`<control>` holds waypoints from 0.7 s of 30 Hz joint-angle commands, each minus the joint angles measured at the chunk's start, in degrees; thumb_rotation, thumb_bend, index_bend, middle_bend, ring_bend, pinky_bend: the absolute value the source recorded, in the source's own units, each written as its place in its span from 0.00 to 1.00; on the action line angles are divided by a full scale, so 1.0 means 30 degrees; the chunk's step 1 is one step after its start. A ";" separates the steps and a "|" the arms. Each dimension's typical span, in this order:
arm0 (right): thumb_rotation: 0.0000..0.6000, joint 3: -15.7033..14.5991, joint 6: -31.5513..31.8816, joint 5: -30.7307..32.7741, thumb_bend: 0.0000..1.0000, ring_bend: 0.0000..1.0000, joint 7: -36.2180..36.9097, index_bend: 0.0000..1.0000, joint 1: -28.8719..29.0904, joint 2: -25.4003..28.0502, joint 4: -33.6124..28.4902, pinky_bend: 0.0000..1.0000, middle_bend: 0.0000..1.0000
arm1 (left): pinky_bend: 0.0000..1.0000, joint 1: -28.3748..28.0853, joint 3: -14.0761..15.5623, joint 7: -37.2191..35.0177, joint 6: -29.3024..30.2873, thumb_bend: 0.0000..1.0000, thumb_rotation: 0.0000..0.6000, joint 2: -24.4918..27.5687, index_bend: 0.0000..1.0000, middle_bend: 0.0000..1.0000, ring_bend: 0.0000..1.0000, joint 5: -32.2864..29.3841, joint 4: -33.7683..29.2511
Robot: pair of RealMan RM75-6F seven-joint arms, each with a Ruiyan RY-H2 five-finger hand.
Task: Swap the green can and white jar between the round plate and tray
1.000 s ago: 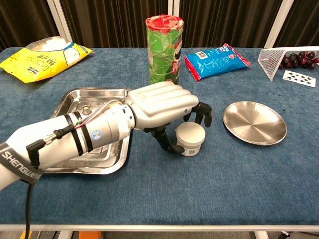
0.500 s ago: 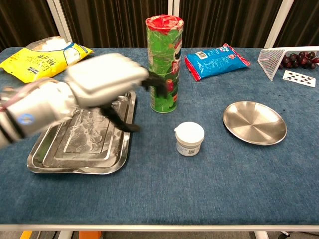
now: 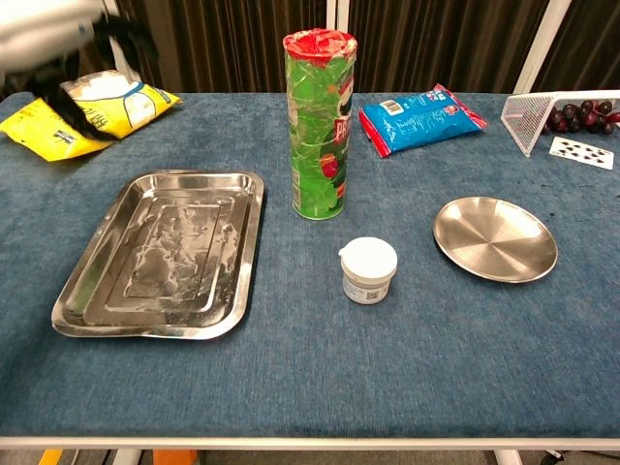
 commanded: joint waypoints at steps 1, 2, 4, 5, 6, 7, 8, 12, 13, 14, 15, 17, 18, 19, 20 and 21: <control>1.00 0.0021 -0.0101 0.0070 0.04 0.00 -0.0065 0.00 0.0036 -0.0066 0.0014 0.07 0.00 | 0.43 -0.0672 -0.1005 -0.1696 -0.0479 0.03 1.00 0.0699 0.13 0.18 0.21 0.0544 -0.0198; 1.00 0.0023 -0.0133 0.0088 0.04 0.00 -0.0076 0.00 0.0044 -0.0088 0.0018 0.07 0.00 | 0.42 -0.0804 -0.1157 -0.2005 -0.0384 0.02 1.00 0.0736 0.12 0.16 0.18 0.0947 -0.0142; 1.00 0.0014 -0.0200 0.0091 0.04 0.00 -0.0124 0.00 0.0066 -0.0135 0.0029 0.07 0.00 | 0.39 -0.1139 -0.1481 -0.2873 -0.0448 0.01 1.00 0.0838 0.10 0.13 0.14 0.1606 -0.0228; 1.00 0.0014 -0.0226 0.0093 0.04 0.00 -0.0169 0.00 0.0079 -0.0161 0.0044 0.07 0.00 | 0.38 -0.1299 -0.1597 -0.3426 -0.0691 0.01 1.00 0.0943 0.09 0.12 0.13 0.1776 -0.0423; 1.00 0.0023 -0.0246 0.0102 0.04 0.00 -0.0196 0.00 0.0093 -0.0188 0.0058 0.07 0.00 | 0.38 -0.1466 -0.1669 -0.4031 -0.1055 0.01 1.00 0.1106 0.08 0.10 0.12 0.1930 -0.0688; 1.00 0.0030 -0.0273 0.0111 0.04 0.00 -0.0198 0.00 0.0105 -0.0214 0.0065 0.07 0.00 | 0.38 -0.1704 -0.1741 -0.4852 -0.1629 0.01 1.00 0.1373 0.08 0.10 0.12 0.2120 -0.1082; 1.00 0.0037 -0.0291 0.0120 0.04 0.00 -0.0186 0.00 0.0112 -0.0227 0.0074 0.07 0.00 | 0.38 -0.1908 -0.1775 -0.5428 -0.2044 0.01 1.00 0.1553 0.07 0.09 0.11 0.2362 -0.1315; 1.00 0.0065 -0.0373 0.0184 0.04 0.00 -0.0149 0.00 0.0128 -0.0273 0.0132 0.07 0.00 | 0.34 -0.3023 -0.1750 -0.6967 -0.3521 0.01 1.00 0.1891 0.06 0.07 0.09 0.3795 -0.1438; 1.00 0.0070 -0.0388 0.0200 0.04 0.00 -0.0117 0.00 0.0125 -0.0289 0.0158 0.07 0.00 | 0.34 -0.3423 -0.1728 -0.7134 -0.3968 0.01 1.00 0.1868 0.06 0.07 0.08 0.4072 -0.1323; 1.00 0.0081 -0.0393 0.0217 0.04 0.00 -0.0081 0.00 0.0121 -0.0295 0.0176 0.07 0.00 | 0.32 -0.3739 -0.1710 -0.7205 -0.4337 0.01 1.00 0.1820 0.06 0.07 0.08 0.4199 -0.1210; 1.00 0.0091 -0.0386 0.0232 0.04 0.00 -0.0044 0.00 0.0110 -0.0295 0.0198 0.07 0.00 | 0.32 -0.4051 -0.1695 -0.7266 -0.4705 0.01 1.00 0.1745 0.06 0.07 0.07 0.4260 -0.1093; 1.00 0.0108 -0.0365 0.0254 0.04 0.00 0.0034 0.00 0.0080 -0.0288 0.0241 0.07 0.00 | 0.30 -0.4755 -0.1704 -0.7266 -0.5436 0.01 1.00 0.1455 0.06 0.07 0.06 0.4249 -0.0737; 1.00 0.0114 -0.0359 0.0264 0.04 0.00 0.0070 0.00 0.0067 -0.0283 0.0264 0.07 0.00 | 0.29 -0.5057 -0.1732 -0.7233 -0.5692 0.01 1.00 0.1259 0.06 0.07 0.05 0.4194 -0.0514; 1.00 0.0123 -0.0355 0.0281 0.04 0.00 0.0107 0.00 0.0052 -0.0281 0.0298 0.07 0.00 | 0.29 -0.5490 -0.1785 -0.7121 -0.6014 0.01 1.00 0.0947 0.06 0.07 0.05 0.4126 -0.0107; 1.00 0.0127 -0.0349 0.0284 0.04 0.00 0.0137 0.00 0.0042 -0.0278 0.0314 0.07 0.00 | 0.28 -0.5838 -0.1832 -0.7000 -0.6262 0.01 1.00 0.0688 0.06 0.07 0.04 0.4068 0.0278; 1.00 0.0127 -0.0340 0.0277 0.04 0.00 0.0167 0.00 0.0033 -0.0278 0.0331 0.07 0.00 | 0.27 -0.6193 -0.1890 -0.6911 -0.6533 0.01 1.00 0.0424 0.06 0.07 0.04 0.3965 0.0698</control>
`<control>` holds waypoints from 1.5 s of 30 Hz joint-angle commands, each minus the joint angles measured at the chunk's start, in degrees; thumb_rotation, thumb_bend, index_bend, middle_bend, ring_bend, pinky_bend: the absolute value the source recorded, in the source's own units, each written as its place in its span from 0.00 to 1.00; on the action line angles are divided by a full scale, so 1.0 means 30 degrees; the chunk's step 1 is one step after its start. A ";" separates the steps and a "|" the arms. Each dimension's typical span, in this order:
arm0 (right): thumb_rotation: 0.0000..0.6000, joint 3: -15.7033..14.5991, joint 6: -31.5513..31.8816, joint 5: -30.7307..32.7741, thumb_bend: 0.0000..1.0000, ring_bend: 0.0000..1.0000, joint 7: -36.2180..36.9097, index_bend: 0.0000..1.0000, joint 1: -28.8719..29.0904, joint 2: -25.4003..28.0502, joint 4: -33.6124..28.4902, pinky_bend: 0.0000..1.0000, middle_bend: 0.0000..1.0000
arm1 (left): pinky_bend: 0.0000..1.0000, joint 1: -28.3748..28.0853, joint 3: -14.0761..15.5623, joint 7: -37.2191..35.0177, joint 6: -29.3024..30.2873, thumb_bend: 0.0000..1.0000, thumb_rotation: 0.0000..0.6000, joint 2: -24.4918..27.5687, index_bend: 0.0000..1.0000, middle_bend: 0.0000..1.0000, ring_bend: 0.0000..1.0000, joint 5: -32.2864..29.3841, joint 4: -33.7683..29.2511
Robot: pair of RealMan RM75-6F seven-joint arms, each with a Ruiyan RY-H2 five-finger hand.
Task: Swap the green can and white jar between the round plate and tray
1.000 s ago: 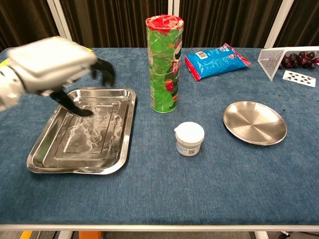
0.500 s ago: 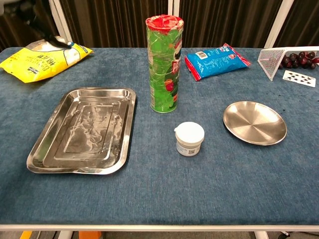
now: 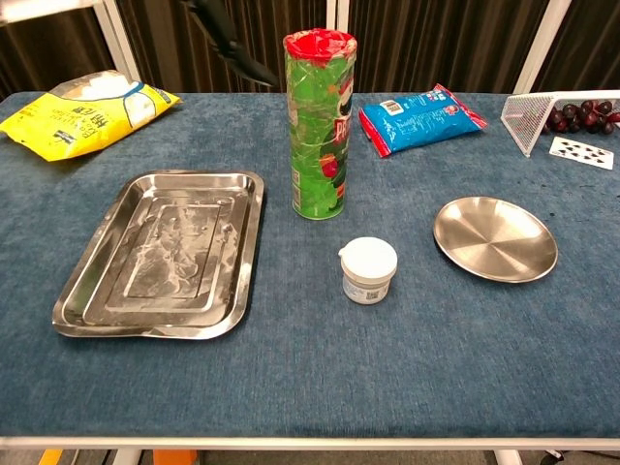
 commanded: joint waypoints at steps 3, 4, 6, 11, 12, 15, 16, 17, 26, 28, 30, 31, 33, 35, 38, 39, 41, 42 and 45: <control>1.00 -0.0025 -0.0023 -0.0046 0.04 0.00 0.0061 0.00 -0.0019 0.0000 0.0078 0.07 0.00 | 0.25 -0.2105 -0.0354 0.0105 -0.1824 0.01 1.00 -0.1493 0.07 0.07 0.04 -0.0666 0.2400; 1.00 -0.0024 -0.0036 -0.0043 0.04 0.00 0.0079 0.00 -0.0020 -0.0003 0.0100 0.07 0.00 | 0.25 -0.2428 -0.0389 0.0105 -0.2084 0.01 1.00 -0.1695 0.07 0.07 0.03 -0.0827 0.2865; 1.00 -0.0024 -0.0069 -0.0019 0.04 0.00 0.0124 0.00 -0.0027 -0.0003 0.0148 0.07 0.00 | 0.25 -0.2796 -0.0399 -0.0002 -0.2432 0.01 1.00 -0.1918 0.07 0.07 0.03 -0.1110 0.3382; 1.00 -0.0007 -0.0213 0.0069 0.04 0.00 0.0303 0.00 -0.0010 -0.0043 0.0335 0.07 0.00 | 0.26 -0.3443 -0.0069 -0.0181 -0.3428 0.01 1.00 -0.2157 0.11 0.08 0.03 -0.1983 0.4467; 1.00 -0.0013 -0.0221 0.0068 0.04 0.00 0.0348 0.00 -0.0015 -0.0060 0.0381 0.07 0.00 | 0.27 -0.3531 0.0064 -0.0081 -0.3586 0.01 1.00 -0.2166 0.11 0.08 0.03 -0.2187 0.4687; 1.00 -0.0008 -0.0251 0.0117 0.04 0.00 0.0447 0.00 -0.0033 -0.0105 0.0495 0.07 0.00 | 0.34 -0.3620 0.0289 0.0033 -0.3764 0.01 1.00 -0.2133 0.15 0.11 0.06 -0.2653 0.4880; 1.00 0.0004 -0.0276 0.0160 0.04 0.00 0.0496 0.00 -0.0036 -0.0130 0.0543 0.07 0.00 | 0.35 -0.3606 0.0360 0.0014 -0.3725 0.01 1.00 -0.2102 0.15 0.11 0.07 -0.2792 0.4833; 1.00 0.0014 -0.0298 0.0192 0.04 0.00 0.0529 0.00 -0.0037 -0.0146 0.0577 0.07 0.00 | 0.38 -0.3596 0.0417 0.0038 -0.3640 0.01 1.00 -0.2087 0.17 0.12 0.09 -0.2825 0.4802; 1.00 0.0043 -0.0361 0.0181 0.04 0.00 0.0417 0.00 0.0009 -0.0243 0.0587 0.07 0.00 | 0.59 -0.3808 0.0741 0.0222 -0.3187 0.10 1.00 -0.2161 0.31 0.28 0.27 -0.3131 0.4737; 1.00 0.0046 -0.0402 0.0204 0.04 0.00 0.0413 0.00 0.0017 -0.0259 0.0607 0.07 0.00 | 0.61 -0.3849 0.0806 0.0262 -0.3044 0.12 1.00 -0.2202 0.34 0.31 0.30 -0.3128 0.4801; 1.00 0.0044 -0.0425 0.0220 0.04 0.00 0.0423 0.00 0.0016 -0.0278 0.0639 0.07 0.00 | 0.63 -0.3850 0.0841 0.0279 -0.2857 0.14 1.00 -0.2280 0.37 0.35 0.32 -0.3160 0.4865; 1.00 0.0046 -0.0429 0.0237 0.04 0.00 0.0440 0.00 0.0007 -0.0292 0.0663 0.07 0.00 | 0.63 -0.3854 0.0848 0.0292 -0.2723 0.15 1.00 -0.2332 0.38 0.36 0.33 -0.3176 0.4898; 1.00 0.0051 -0.0432 0.0257 0.04 0.00 0.0477 0.00 -0.0006 -0.0303 0.0697 0.07 0.00 | 0.65 -0.3833 0.0847 0.0312 -0.2474 0.16 1.00 -0.2384 0.40 0.39 0.35 -0.3186 0.4853; 1.00 0.0068 -0.0438 0.0276 0.04 0.00 0.0505 0.00 -0.0011 -0.0295 0.0723 0.07 0.00 | 0.66 -0.3787 0.0833 0.0246 -0.2255 0.18 1.00 -0.2319 0.43 0.42 0.37 -0.3183 0.4593; 1.00 0.0087 -0.0417 0.0265 0.04 0.00 0.0535 0.00 -0.0020 -0.0269 0.0707 0.07 0.00 | 0.67 -0.3747 0.0811 0.0259 -0.2018 0.21 1.00 -0.2067 0.45 0.43 0.38 -0.3153 0.4206; 1.00 0.0087 -0.0400 0.0242 0.04 0.00 0.0536 0.00 -0.0023 -0.0260 0.0688 0.07 0.00 | 0.67 -0.3720 0.0805 0.0252 -0.1956 0.21 1.00 -0.1958 0.45 0.43 0.38 -0.3162 0.4031; 1.00 0.0080 -0.0360 0.0179 0.04 0.00 0.0488 0.00 -0.0028 -0.0231 0.0626 0.07 0.00 | 0.67 -0.3622 0.0788 0.0313 -0.1754 0.21 1.00 -0.1563 0.45 0.43 0.38 -0.3128 0.3478; 1.00 0.0084 -0.0349 0.0161 0.04 0.00 0.0457 0.00 -0.0025 -0.0212 0.0589 0.07 0.00 | 0.67 -0.3556 0.0783 0.0410 -0.1605 0.21 1.00 -0.1338 0.45 0.43 0.38 -0.3087 0.3202; 1.00 0.0122 -0.0269 0.0090 0.04 0.00 0.0333 0.00 -0.0012 -0.0131 0.0415 0.07 0.00 | 0.67 -0.3186 0.0807 0.0927 -0.1023 0.21 1.00 -0.0334 0.45 0.43 0.38 -0.3112 0.2171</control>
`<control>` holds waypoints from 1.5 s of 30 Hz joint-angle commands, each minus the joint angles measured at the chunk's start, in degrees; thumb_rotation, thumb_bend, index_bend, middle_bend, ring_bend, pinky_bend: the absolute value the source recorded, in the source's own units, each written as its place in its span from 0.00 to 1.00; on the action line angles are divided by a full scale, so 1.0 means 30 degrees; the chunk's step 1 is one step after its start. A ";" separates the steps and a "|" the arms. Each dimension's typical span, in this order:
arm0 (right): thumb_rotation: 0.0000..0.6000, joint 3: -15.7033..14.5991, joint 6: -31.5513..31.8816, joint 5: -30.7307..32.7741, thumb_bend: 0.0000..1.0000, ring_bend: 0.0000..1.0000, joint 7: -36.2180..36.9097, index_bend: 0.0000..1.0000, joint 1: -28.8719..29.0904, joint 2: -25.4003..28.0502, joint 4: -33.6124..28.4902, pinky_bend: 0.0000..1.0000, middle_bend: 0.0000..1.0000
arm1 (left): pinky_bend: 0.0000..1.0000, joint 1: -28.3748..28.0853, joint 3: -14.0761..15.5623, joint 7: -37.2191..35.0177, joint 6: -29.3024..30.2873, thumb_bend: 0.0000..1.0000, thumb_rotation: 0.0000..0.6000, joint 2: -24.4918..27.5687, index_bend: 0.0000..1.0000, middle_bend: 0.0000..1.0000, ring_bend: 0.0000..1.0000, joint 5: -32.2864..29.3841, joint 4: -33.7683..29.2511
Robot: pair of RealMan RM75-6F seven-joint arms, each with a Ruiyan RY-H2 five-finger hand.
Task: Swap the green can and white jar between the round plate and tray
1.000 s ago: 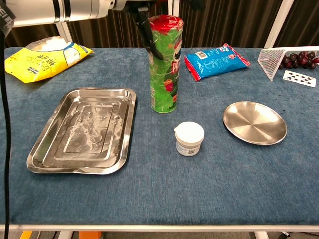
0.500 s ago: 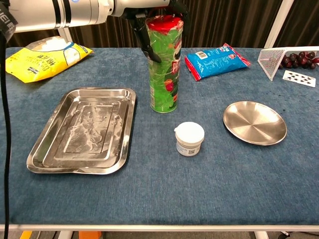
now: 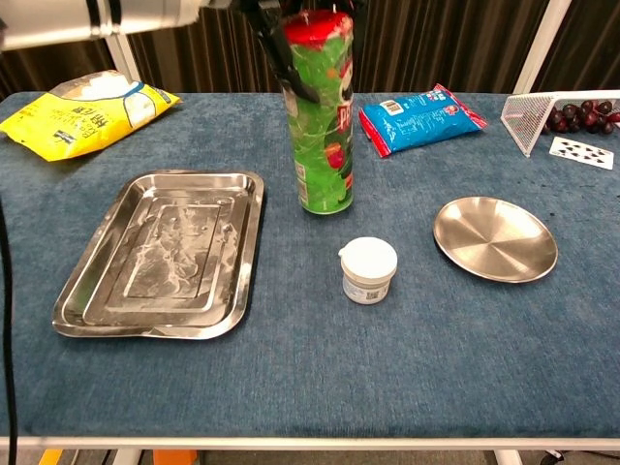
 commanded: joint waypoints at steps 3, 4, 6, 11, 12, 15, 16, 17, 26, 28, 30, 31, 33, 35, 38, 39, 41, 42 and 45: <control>1.00 0.0021 0.0149 -0.0132 0.04 0.00 -0.0152 0.00 -0.0015 0.0111 -0.0232 0.07 0.00 | 0.67 0.0976 0.0285 0.1142 0.0945 0.21 1.00 0.2279 0.45 0.43 0.38 -0.0436 -0.2131; 1.00 0.0009 0.0150 -0.0148 0.04 0.00 -0.0189 0.00 -0.0018 0.0127 -0.0281 0.07 0.00 | 0.67 0.1305 0.0498 0.1492 0.1153 0.21 1.00 0.2893 0.45 0.43 0.38 -0.0632 -0.2693; 1.00 0.0006 0.0107 -0.0134 0.04 0.00 -0.0239 0.00 -0.0002 0.0132 -0.0342 0.07 0.00 | 0.67 0.1835 0.0874 0.1928 0.1482 0.21 1.00 0.3715 0.45 0.43 0.38 -0.0926 -0.3534; 1.00 -0.0026 0.0013 -0.0246 0.04 0.00 -0.0503 0.00 0.0109 0.0072 -0.0559 0.07 0.00 | 0.67 0.3348 0.2085 0.2735 0.2664 0.21 1.00 0.4969 0.45 0.43 0.38 -0.1340 -0.5404; 1.00 -0.0031 0.0000 -0.0275 0.04 0.00 -0.0567 0.00 0.0135 0.0056 -0.0617 0.07 0.00 | 0.67 0.3565 0.2273 0.2850 0.2862 0.21 1.00 0.5024 0.45 0.43 0.38 -0.1369 -0.5630; 1.00 -0.0064 -0.0095 -0.0369 0.04 0.00 -0.0838 0.00 0.0234 0.0040 -0.0827 0.07 0.00 | 0.67 0.4108 0.2756 0.3063 0.3376 0.21 1.00 0.4955 0.45 0.43 0.38 -0.1214 -0.5946; 1.00 -0.0074 -0.0104 -0.0422 0.04 0.00 -0.0949 0.00 0.0267 0.0041 -0.0909 0.07 0.00 | 0.67 0.4253 0.2891 0.3106 0.3500 0.21 1.00 0.4846 0.45 0.43 0.38 -0.1151 -0.5898; 1.00 -0.0084 -0.0098 -0.0470 0.04 0.00 -0.1029 0.00 0.0288 0.0036 -0.0958 0.07 0.00 | 0.67 0.4332 0.2961 0.3095 0.3535 0.21 1.00 0.4754 0.45 0.43 0.38 -0.1155 -0.5834; 1.00 -0.0130 -0.0242 -0.0481 0.04 0.00 -0.1386 0.00 0.0423 -0.0109 -0.1126 0.07 0.00 | 0.62 0.4544 0.3142 0.2938 0.3453 0.19 1.00 0.4132 0.39 0.37 0.32 -0.0761 -0.5169; 1.00 -0.0126 -0.0229 -0.0470 0.04 0.00 -0.1352 0.00 0.0423 -0.0130 -0.1074 0.07 0.00 | 0.55 0.4620 0.3175 0.2943 0.3600 0.16 1.00 0.4034 0.34 0.32 0.25 -0.0396 -0.5055; 1.00 -0.0120 -0.0193 -0.0450 0.04 0.00 -0.1298 0.00 0.0402 -0.0127 -0.1035 0.07 0.00 | 0.50 0.4721 0.3161 0.2906 0.3791 0.15 1.00 0.4001 0.29 0.27 0.21 -0.0092 -0.5026; 1.00 -0.0117 -0.0172 -0.0444 0.04 0.00 -0.1271 0.00 0.0391 -0.0124 -0.1019 0.07 0.00 | 0.49 0.4759 0.3139 0.2861 0.3849 0.15 1.00 0.4016 0.27 0.25 0.19 -0.0001 -0.5061; 1.00 -0.0116 -0.0149 -0.0440 0.04 0.00 -0.1221 0.00 0.0377 -0.0109 -0.0990 0.07 0.00 | 0.47 0.4841 0.3112 0.2802 0.3914 0.14 1.00 0.4127 0.23 0.22 0.17 0.0096 -0.5198; 1.00 -0.0134 -0.0135 -0.0478 0.04 0.00 -0.1192 0.00 0.0374 -0.0104 -0.0974 0.07 0.00 | 0.46 0.4906 0.3038 0.2797 0.4002 0.14 1.00 0.4265 0.21 0.21 0.17 0.0184 -0.5339; 1.00 -0.0164 -0.0119 -0.0569 0.04 0.00 -0.1201 0.00 0.0394 -0.0107 -0.0985 0.07 0.00 | 0.45 0.5066 0.3009 0.2969 0.4157 0.14 1.00 0.4583 0.20 0.21 0.17 0.0154 -0.5690; 1.00 -0.0172 -0.0121 -0.0608 0.04 0.00 -0.1216 0.00 0.0410 -0.0100 -0.1006 0.07 0.00 | 0.45 0.5152 0.3015 0.3044 0.4243 0.13 1.00 0.4717 0.20 0.21 0.17 0.0096 -0.5835; 1.00 -0.0203 -0.0155 -0.0713 0.04 0.00 -0.1314 0.00 0.0462 -0.0065 -0.1081 0.07 0.00 | 0.46 0.5493 0.3076 0.3267 0.4643 0.13 1.00 0.5118 0.19 0.21 0.17 -0.0048 -0.6262; 1.00 -0.0227 -0.0172 -0.0782 0.04 0.00 -0.1377 0.00 0.0486 -0.0035 -0.1147 0.07 0.00 | 0.46 0.5712 0.3123 0.3382 0.4926 0.13 1.00 0.5316 0.19 0.21 0.17 -0.0119 -0.6474; 1.00 -0.0390 -0.0287 -0.1206 0.04 0.00 -0.1843 0.00 0.0641 0.0067 -0.1426 0.07 0.00 | 0.46 0.6777 0.3473 0.3811 0.6192 0.13 1.00 0.6062 0.19 0.21 0.17 -0.0470 -0.7317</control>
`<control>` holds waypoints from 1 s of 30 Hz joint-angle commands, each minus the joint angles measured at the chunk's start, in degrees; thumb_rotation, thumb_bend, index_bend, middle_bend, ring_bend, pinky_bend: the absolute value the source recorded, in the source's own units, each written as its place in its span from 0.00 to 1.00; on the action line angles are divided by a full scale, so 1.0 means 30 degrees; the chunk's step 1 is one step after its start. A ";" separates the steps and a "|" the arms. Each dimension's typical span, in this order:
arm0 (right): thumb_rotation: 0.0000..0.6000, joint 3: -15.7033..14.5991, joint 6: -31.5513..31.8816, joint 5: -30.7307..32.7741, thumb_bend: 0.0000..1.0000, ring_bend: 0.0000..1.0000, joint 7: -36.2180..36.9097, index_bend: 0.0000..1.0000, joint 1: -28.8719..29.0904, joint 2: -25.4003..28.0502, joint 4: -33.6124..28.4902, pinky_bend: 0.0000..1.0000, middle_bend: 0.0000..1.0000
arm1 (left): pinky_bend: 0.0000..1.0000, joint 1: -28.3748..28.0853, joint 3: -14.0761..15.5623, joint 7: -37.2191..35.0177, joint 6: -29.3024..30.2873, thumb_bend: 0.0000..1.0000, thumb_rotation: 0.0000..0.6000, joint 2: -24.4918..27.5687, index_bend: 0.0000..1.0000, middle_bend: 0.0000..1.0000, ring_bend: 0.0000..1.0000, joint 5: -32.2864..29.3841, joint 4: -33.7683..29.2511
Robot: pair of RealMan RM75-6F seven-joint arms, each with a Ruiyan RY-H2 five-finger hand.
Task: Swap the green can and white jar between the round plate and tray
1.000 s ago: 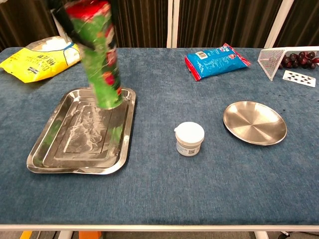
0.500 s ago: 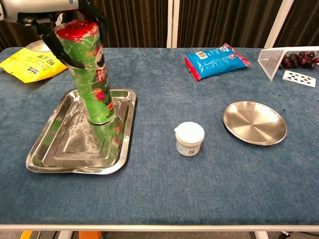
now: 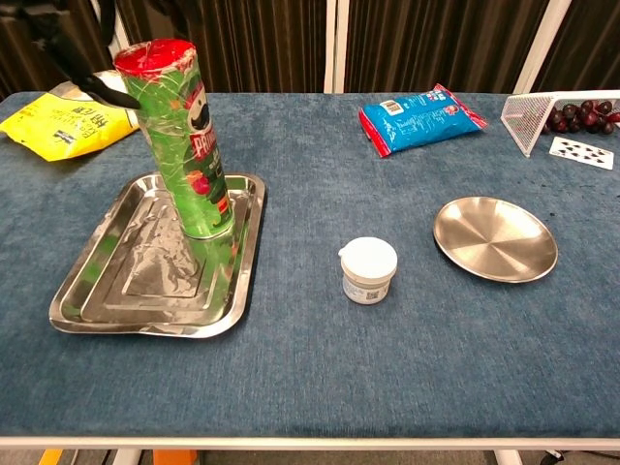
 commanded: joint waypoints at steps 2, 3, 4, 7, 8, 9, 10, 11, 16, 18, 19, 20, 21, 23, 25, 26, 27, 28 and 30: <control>1.00 -0.0248 -0.0207 -0.0625 0.04 0.00 -0.0802 0.00 0.0267 0.0125 -0.0448 0.07 0.00 | 0.46 0.1829 0.0667 0.0497 0.2004 0.13 1.00 0.1194 0.19 0.21 0.17 -0.0546 -0.1351; 1.00 -0.0290 -0.0297 -0.0766 0.04 0.00 -0.1023 0.00 0.0366 0.0126 -0.0599 0.07 0.00 | 0.46 0.2265 0.0829 0.0475 0.2495 0.13 1.00 0.1359 0.19 0.21 0.17 -0.0536 -0.1511; 1.00 -0.0351 -0.0484 -0.0959 0.04 0.00 -0.1337 0.00 0.0534 0.0123 -0.0838 0.07 0.01 | 0.46 0.2900 0.1057 0.0420 0.3252 0.13 1.00 0.1500 0.19 0.21 0.17 -0.0433 -0.1629; 1.00 -0.0694 -0.1502 -0.1622 0.04 0.00 -0.2526 0.00 0.1196 0.0098 -0.1581 0.07 0.02 | 0.45 0.4616 0.1710 0.0101 0.5277 0.13 1.00 0.1417 0.19 0.21 0.17 0.0140 -0.1404; 1.00 -0.0836 -0.1967 -0.1856 0.04 0.00 -0.3015 0.00 0.1468 0.0080 -0.1853 0.07 0.03 | 0.44 0.5098 0.1930 -0.0032 0.5782 0.13 1.00 0.1282 0.19 0.21 0.17 0.0370 -0.1161; 1.00 -0.0970 -0.2491 -0.2078 0.04 0.00 -0.3519 0.00 0.1776 0.0047 -0.2152 0.08 0.03 | 0.43 0.5542 0.2158 -0.0231 0.6179 0.13 1.00 0.1117 0.19 0.21 0.17 0.0622 -0.0854; 1.00 -0.1127 -0.3294 -0.2324 0.04 0.00 -0.4162 0.00 0.2242 -0.0010 -0.2590 0.08 0.04 | 0.43 0.6094 0.2431 -0.0653 0.6598 0.13 1.00 0.0840 0.19 0.21 0.17 0.0941 -0.0379; 1.00 -0.1217 -0.3938 -0.2453 0.04 0.00 -0.4623 0.00 0.2616 -0.0058 -0.2948 0.09 0.04 | 0.43 0.6469 0.2615 -0.1055 0.6817 0.13 1.00 0.0623 0.19 0.21 0.17 0.1151 0.0023; 1.00 -0.1230 -0.7426 -0.2484 0.04 0.00 -0.7388 0.00 0.4838 -0.0902 -0.4665 0.10 0.05 | 0.40 0.8299 0.3082 -0.3052 0.8242 0.13 1.00 -0.0631 0.19 0.21 0.17 0.2199 0.2607; 1.00 -0.1120 -0.8571 -0.2195 0.04 0.00 -0.8410 0.00 0.5600 -0.1409 -0.5117 0.12 0.06 | 0.39 0.8905 0.3115 -0.3647 0.8787 0.13 1.00 -0.1095 0.19 0.21 0.16 0.2430 0.3461; 1.00 -0.1034 -0.9323 -0.1913 0.04 0.00 -0.9072 0.00 0.6099 -0.1773 -0.5394 0.13 0.06 | 0.39 0.9263 0.3147 -0.3920 0.9004 0.13 1.00 -0.1316 0.19 0.21 0.15 0.2454 0.3905; 1.00 -0.0961 -0.9875 -0.1673 0.04 0.00 -0.9546 0.00 0.6475 -0.2069 -0.5567 0.14 0.06 | 0.38 0.9509 0.3176 -0.4076 0.9104 0.13 1.00 -0.1430 0.19 0.21 0.15 0.2431 0.4169; 1.00 -0.0883 -1.0410 -0.1384 0.04 0.01 -1.0007 0.00 0.6841 -0.2379 -0.5704 0.16 0.07 | 0.38 0.9743 0.3187 -0.4233 0.9206 0.13 1.00 -0.1533 0.19 0.21 0.15 0.2407 0.4413; 1.00 -0.0649 -1.1492 -0.0596 0.04 0.04 -1.1129 0.00 0.7655 -0.3185 -0.5826 0.19 0.09 | 0.37 1.0244 0.3176 -0.4587 0.9426 0.13 1.00 -0.1776 0.19 0.21 0.15 0.2376 0.4928; 1.00 -0.0436 -1.2398 0.0395 0.05 0.07 -1.2250 0.00 0.8383 -0.4074 -0.5765 0.23 0.11 | 0.37 1.0650 0.3157 -0.4886 0.9495 0.13 1.00 -0.1975 0.19 0.21 0.15 0.2333 0.5373; 1.00 -0.0361 -1.2749 0.0876 0.06 0.09 -1.2718 0.00 0.8674 -0.4447 -0.5705 0.25 0.12 | 0.37 1.0797 0.3149 -0.5008 0.9482 0.13 1.00 -0.2042 0.19 0.21 0.15 0.2317 0.5552; 1.00 -0.0305 -1.3041 0.1341 0.07 0.10 -1.3188 0.00 0.8942 -0.4815 -0.5635 0.27 0.12 | 0.37 1.0932 0.3143 -0.5114 0.9443 0.13 1.00 -0.2098 0.19 0.21 0.15 0.2290 0.5723; 1.00 -0.0263 -1.3344 0.1908 0.08 0.11 -1.3770 0.00 0.9265 -0.5287 -0.5537 0.28 0.13 | 0.37 1.1076 0.3135 -0.5221 0.9335 0.13 1.00 -0.2153 0.19 0.21 0.15 0.2248 0.5925; 1.00 -0.0224 -1.3643 0.2653 0.08 0.12 -1.4495 0.00 0.9691 -0.5961 -0.5336 0.29 0.13 | 0.37 1.1266 0.3101 -0.5411 0.9157 0.13 1.00 -0.2209 0.19 0.21 0.15 0.2183 0.6165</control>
